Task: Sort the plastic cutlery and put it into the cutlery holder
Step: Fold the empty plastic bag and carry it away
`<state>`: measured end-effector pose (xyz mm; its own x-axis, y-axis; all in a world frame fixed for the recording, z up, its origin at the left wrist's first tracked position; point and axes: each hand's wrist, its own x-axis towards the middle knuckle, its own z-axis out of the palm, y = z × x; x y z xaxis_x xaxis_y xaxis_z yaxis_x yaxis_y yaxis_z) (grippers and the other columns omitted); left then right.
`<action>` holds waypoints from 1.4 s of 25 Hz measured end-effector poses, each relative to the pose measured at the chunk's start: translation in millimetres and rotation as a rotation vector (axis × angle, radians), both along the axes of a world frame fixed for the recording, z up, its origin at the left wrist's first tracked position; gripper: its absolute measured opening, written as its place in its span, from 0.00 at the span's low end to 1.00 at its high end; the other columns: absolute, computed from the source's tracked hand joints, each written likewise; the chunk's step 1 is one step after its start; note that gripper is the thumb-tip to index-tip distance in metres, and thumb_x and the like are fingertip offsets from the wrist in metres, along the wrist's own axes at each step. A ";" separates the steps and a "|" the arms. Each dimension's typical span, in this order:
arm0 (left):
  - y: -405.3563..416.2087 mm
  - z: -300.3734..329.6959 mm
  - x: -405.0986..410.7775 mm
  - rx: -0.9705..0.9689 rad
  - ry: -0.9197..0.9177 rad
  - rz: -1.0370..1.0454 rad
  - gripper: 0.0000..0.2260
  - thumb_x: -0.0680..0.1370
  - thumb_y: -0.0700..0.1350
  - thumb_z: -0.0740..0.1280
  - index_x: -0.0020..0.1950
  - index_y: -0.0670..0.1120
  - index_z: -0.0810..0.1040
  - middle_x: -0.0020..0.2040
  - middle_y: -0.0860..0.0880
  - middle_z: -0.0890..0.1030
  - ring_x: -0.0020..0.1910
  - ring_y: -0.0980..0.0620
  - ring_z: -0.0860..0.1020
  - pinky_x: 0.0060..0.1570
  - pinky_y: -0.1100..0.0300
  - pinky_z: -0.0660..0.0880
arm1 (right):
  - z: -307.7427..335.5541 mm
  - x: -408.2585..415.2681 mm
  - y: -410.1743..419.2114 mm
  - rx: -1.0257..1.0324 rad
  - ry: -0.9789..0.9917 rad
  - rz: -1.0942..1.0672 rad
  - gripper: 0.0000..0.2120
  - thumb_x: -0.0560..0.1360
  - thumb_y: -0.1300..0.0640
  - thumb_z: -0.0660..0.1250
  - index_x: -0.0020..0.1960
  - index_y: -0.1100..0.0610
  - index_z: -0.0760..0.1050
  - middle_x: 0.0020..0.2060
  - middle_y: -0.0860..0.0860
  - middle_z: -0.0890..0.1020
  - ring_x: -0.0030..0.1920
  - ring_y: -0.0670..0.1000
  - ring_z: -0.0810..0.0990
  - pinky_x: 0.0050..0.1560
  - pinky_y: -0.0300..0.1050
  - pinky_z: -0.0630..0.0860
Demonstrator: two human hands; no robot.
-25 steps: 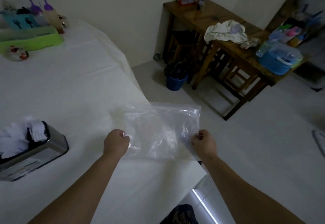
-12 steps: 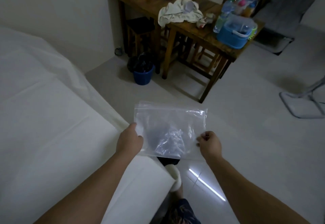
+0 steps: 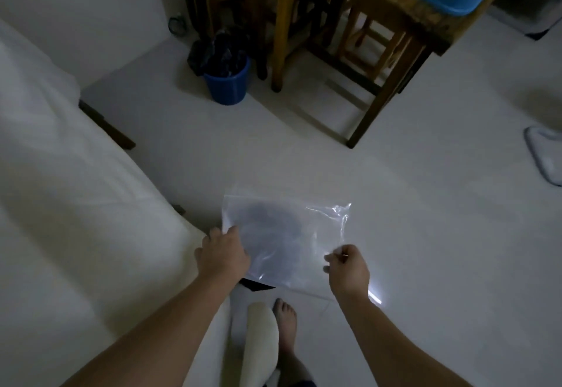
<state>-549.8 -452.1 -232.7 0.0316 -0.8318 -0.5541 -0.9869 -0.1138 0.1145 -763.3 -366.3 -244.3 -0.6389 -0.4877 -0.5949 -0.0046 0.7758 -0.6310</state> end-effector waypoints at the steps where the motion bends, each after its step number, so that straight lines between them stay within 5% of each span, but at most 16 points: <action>1: -3.7 -18.9 -5.1 0.011 -0.019 0.006 0.20 0.77 0.53 0.65 0.68 0.53 0.69 0.62 0.43 0.72 0.62 0.42 0.72 0.57 0.48 0.71 | -20.5 -3.3 -5.4 0.013 -0.009 0.012 0.06 0.76 0.65 0.60 0.43 0.56 0.71 0.39 0.51 0.84 0.37 0.54 0.84 0.33 0.44 0.73; 6: -19.9 -105.8 -29.1 0.023 -0.081 0.009 0.24 0.76 0.60 0.65 0.69 0.54 0.68 0.62 0.43 0.72 0.61 0.43 0.72 0.58 0.48 0.71 | -112.9 -11.1 -24.5 0.072 -0.030 0.080 0.08 0.74 0.62 0.60 0.41 0.51 0.71 0.39 0.47 0.84 0.36 0.50 0.85 0.43 0.52 0.79; 15: -10.3 -215.5 -50.1 0.100 -0.024 0.009 0.33 0.74 0.64 0.66 0.76 0.59 0.59 0.67 0.43 0.70 0.65 0.41 0.69 0.63 0.45 0.68 | -204.1 -28.9 -30.8 0.167 0.035 0.165 0.08 0.75 0.61 0.58 0.41 0.51 0.71 0.39 0.47 0.83 0.38 0.53 0.84 0.42 0.51 0.81; 19: -4.3 -243.1 -58.4 0.124 -0.012 0.010 0.33 0.74 0.64 0.66 0.75 0.58 0.62 0.77 0.42 0.58 0.75 0.40 0.59 0.70 0.42 0.62 | -229.5 -34.3 -30.8 0.234 0.108 0.215 0.07 0.76 0.60 0.60 0.41 0.50 0.70 0.39 0.49 0.83 0.39 0.54 0.83 0.42 0.50 0.81; 26: 35.2 -276.3 -68.5 0.370 0.248 -0.053 0.34 0.78 0.52 0.63 0.80 0.51 0.51 0.81 0.42 0.54 0.78 0.41 0.56 0.74 0.45 0.61 | -254.8 -10.4 -35.9 0.347 0.105 0.389 0.04 0.77 0.58 0.64 0.44 0.52 0.71 0.40 0.51 0.81 0.40 0.53 0.83 0.43 0.51 0.82; 31: 37.8 -277.6 -64.4 0.289 0.356 0.006 0.40 0.78 0.49 0.66 0.81 0.55 0.42 0.82 0.47 0.45 0.79 0.42 0.53 0.75 0.47 0.60 | -266.6 -0.2 -43.1 0.357 0.082 0.522 0.01 0.79 0.57 0.63 0.49 0.52 0.73 0.42 0.52 0.80 0.42 0.51 0.82 0.45 0.47 0.80; 35: 28.7 -295.7 -70.8 0.318 0.384 -0.019 0.40 0.78 0.47 0.65 0.80 0.57 0.41 0.82 0.48 0.44 0.79 0.40 0.52 0.75 0.43 0.60 | -272.0 -2.5 -33.7 0.310 0.013 0.456 0.03 0.78 0.54 0.64 0.48 0.48 0.70 0.43 0.51 0.81 0.42 0.52 0.84 0.47 0.54 0.83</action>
